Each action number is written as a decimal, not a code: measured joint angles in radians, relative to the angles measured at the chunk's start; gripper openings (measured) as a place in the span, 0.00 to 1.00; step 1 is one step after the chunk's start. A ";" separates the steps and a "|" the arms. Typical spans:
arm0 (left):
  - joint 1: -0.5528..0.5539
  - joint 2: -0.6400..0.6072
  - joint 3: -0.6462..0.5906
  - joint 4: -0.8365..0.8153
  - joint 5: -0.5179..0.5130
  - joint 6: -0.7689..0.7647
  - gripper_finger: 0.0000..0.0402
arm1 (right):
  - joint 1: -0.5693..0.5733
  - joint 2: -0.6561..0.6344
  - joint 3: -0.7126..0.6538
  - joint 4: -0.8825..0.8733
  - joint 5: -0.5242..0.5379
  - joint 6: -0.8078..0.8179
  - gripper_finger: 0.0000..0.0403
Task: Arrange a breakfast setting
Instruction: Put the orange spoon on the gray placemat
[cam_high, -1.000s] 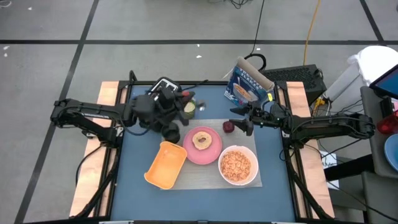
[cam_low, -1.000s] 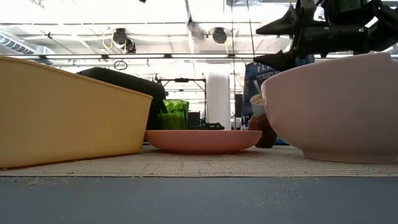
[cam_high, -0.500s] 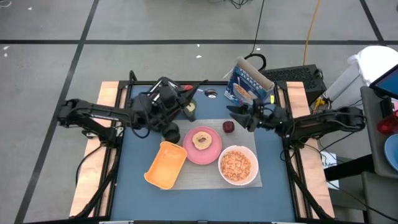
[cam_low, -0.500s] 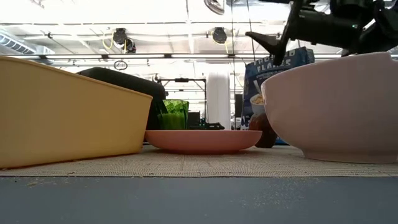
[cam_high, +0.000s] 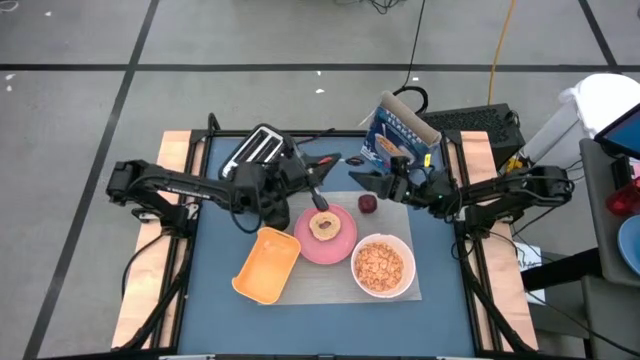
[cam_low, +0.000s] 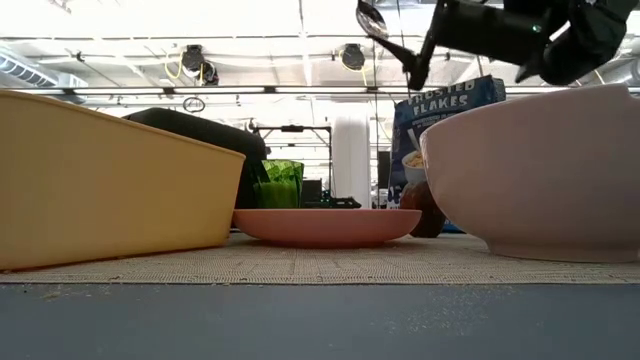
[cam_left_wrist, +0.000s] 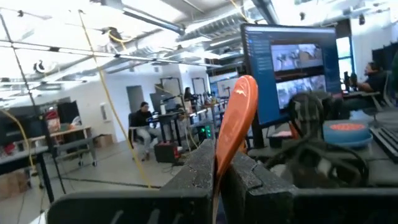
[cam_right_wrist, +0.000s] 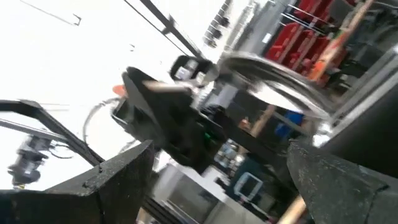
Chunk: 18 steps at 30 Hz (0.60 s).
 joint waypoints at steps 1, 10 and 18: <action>-0.001 0.008 0.000 0.006 0.005 0.008 0.02 | 0.000 0.001 0.009 0.007 0.000 0.003 0.88; -0.004 0.053 0.000 0.063 0.034 0.041 0.02 | 0.000 0.000 0.055 0.004 0.027 0.027 0.86; -0.004 0.058 0.000 0.112 0.066 0.059 0.02 | 0.000 0.000 0.056 -0.002 0.075 0.053 0.78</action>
